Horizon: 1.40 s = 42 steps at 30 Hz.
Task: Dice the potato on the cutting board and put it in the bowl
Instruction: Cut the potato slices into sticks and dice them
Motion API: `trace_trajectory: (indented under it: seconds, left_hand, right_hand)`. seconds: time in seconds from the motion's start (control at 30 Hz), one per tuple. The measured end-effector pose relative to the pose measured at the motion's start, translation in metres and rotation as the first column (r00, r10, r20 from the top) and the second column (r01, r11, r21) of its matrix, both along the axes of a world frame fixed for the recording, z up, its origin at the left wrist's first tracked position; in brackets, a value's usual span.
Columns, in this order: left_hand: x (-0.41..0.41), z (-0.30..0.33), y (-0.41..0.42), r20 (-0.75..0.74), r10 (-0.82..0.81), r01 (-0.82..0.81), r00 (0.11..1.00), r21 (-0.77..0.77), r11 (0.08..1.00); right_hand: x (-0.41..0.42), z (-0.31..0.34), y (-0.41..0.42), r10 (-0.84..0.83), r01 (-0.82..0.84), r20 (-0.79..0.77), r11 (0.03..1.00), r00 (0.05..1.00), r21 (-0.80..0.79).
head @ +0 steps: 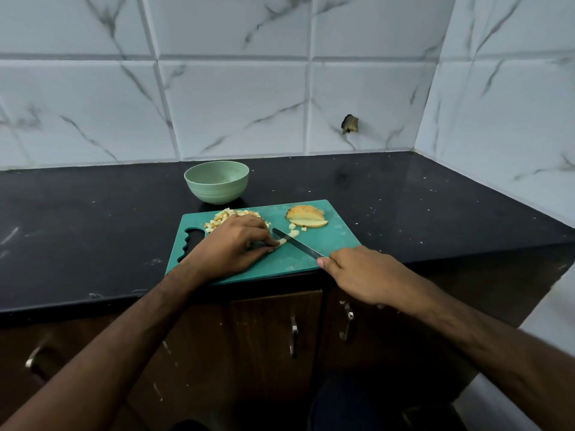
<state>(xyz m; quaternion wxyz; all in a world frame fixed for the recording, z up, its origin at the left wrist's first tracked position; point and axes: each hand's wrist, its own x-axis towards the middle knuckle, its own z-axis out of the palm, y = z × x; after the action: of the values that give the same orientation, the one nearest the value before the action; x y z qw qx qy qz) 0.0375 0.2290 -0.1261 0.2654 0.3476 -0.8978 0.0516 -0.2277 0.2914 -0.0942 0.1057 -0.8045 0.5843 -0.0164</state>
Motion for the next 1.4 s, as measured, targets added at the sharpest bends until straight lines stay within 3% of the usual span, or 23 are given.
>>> trace_trajectory:
  seconds: [1.4]
  left_hand:
    - [-0.001, 0.001, 0.007, -0.015, 0.108, -0.108, 0.994, -0.047, 0.993]
  right_hand:
    - [-0.005, 0.007, 0.022, 0.014, -0.014, -0.003, 1.0, 1.0, 0.023]
